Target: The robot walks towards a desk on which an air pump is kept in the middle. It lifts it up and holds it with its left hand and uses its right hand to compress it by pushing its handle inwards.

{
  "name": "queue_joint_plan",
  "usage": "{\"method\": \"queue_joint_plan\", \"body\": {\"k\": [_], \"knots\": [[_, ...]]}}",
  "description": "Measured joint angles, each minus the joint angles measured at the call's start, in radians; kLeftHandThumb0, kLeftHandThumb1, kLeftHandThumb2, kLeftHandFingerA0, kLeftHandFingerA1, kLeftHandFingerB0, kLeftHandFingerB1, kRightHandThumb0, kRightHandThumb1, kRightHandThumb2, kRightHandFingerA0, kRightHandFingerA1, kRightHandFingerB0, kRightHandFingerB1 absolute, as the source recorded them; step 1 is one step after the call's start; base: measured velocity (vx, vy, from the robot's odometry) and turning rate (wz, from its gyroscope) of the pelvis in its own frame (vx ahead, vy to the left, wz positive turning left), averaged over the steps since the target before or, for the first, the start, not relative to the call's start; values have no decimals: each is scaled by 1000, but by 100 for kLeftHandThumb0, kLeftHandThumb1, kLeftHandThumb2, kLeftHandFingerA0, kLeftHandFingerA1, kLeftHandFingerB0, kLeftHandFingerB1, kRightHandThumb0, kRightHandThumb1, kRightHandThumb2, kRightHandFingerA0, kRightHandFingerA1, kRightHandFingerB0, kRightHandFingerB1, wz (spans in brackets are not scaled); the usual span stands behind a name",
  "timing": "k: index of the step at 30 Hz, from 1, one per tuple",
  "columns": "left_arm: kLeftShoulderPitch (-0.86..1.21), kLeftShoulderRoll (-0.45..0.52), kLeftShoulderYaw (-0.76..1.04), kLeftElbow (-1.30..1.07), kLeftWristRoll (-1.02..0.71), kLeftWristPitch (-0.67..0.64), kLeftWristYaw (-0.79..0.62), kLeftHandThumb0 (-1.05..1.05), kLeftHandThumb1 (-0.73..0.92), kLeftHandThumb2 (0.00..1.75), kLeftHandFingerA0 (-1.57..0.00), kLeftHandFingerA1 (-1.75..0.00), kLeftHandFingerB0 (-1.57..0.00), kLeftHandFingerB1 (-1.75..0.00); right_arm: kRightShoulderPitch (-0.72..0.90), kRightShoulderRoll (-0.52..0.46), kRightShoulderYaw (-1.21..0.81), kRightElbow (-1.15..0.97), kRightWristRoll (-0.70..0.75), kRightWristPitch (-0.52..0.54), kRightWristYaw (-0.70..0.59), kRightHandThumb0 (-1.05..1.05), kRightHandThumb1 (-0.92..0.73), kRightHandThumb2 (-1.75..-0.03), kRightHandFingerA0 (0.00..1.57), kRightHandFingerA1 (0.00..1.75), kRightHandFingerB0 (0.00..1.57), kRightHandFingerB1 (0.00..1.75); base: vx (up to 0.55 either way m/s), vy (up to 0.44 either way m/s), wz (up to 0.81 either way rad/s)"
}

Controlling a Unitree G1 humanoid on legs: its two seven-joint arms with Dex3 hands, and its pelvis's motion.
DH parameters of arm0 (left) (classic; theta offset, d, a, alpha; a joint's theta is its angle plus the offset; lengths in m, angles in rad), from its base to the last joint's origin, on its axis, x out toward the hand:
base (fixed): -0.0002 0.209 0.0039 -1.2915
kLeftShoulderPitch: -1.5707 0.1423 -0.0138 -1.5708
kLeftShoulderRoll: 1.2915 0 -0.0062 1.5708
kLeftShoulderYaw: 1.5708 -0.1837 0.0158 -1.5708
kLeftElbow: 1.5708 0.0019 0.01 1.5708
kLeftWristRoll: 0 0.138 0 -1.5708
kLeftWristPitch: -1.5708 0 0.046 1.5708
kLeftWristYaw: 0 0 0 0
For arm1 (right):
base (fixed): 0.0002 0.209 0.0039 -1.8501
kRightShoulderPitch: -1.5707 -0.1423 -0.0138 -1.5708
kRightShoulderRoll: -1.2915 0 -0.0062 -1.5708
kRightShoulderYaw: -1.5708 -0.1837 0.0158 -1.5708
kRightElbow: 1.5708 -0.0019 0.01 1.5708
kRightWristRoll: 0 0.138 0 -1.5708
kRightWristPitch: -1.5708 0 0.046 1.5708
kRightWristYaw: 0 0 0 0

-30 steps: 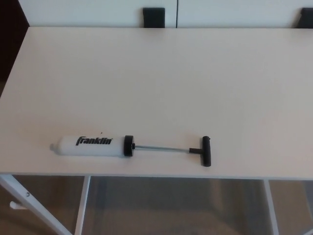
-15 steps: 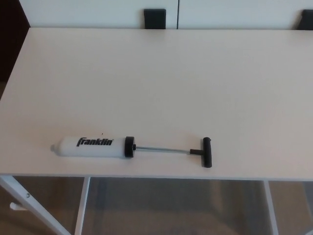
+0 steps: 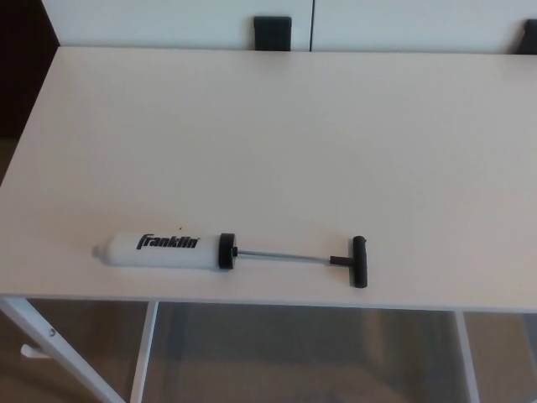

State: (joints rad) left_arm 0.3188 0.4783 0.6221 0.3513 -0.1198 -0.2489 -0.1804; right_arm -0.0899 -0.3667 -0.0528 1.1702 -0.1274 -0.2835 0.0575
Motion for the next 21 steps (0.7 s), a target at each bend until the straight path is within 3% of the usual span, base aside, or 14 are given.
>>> {"method": "queue_joint_plan", "body": {"k": [7,8,10,11,15,16,17,21], "knots": [[-16,18,64,-159,-15,1,0,-34,24,85,0,-49,0,-47,-1,0,0,0,0,0,0,-60,-64,-100,38,56,21,46,0,0,0],[-33,37,83,-229,-22,8,-1,-70,43,76,-6,-35,-10,-28,-1,0,0,0,0,0,0,-61,-65,-100,37,56,21,46,0,0,0],[-47,52,93,-275,-26,16,-1,-70,43,76,-6,-35,-10,-28,-1,0,0,0,0,0,0,-61,-65,-100,37,56,21,46,0,0,0],[-62,69,98,-315,-29,24,-2,-66,47,56,-11,-29,-13,-25,-1,0,0,0,0,0,0,-63,-66,-100,38,56,23,46,0,0,0],[-106,124,96,-416,-37,48,-6,-69,46,55,-17,-30,-18,-28,-1,0,0,0,0,0,1,-61,-64,-100,38,56,22,46,0,0,0],[-128,146,91,-449,-39,57,-8,-69,47,79,-8,-37,-6,-34,-1,0,0,-1,0,0,1,-61,-65,-100,39,56,23,46,0,0,0],[-153,171,81,-486,-40,69,-11,-34,16,81,0,-49,0,-48,-2,0,1,-1,0,0,1,-61,-64,-100,38,56,22,46,0,0,0],[-236,245,8,-595,-41,108,-29,-33,15,80,0,-49,0,-48,-3,0,0,-1,0,1,3,-62,-65,-100,38,56,22,46,0,0,0]]}}
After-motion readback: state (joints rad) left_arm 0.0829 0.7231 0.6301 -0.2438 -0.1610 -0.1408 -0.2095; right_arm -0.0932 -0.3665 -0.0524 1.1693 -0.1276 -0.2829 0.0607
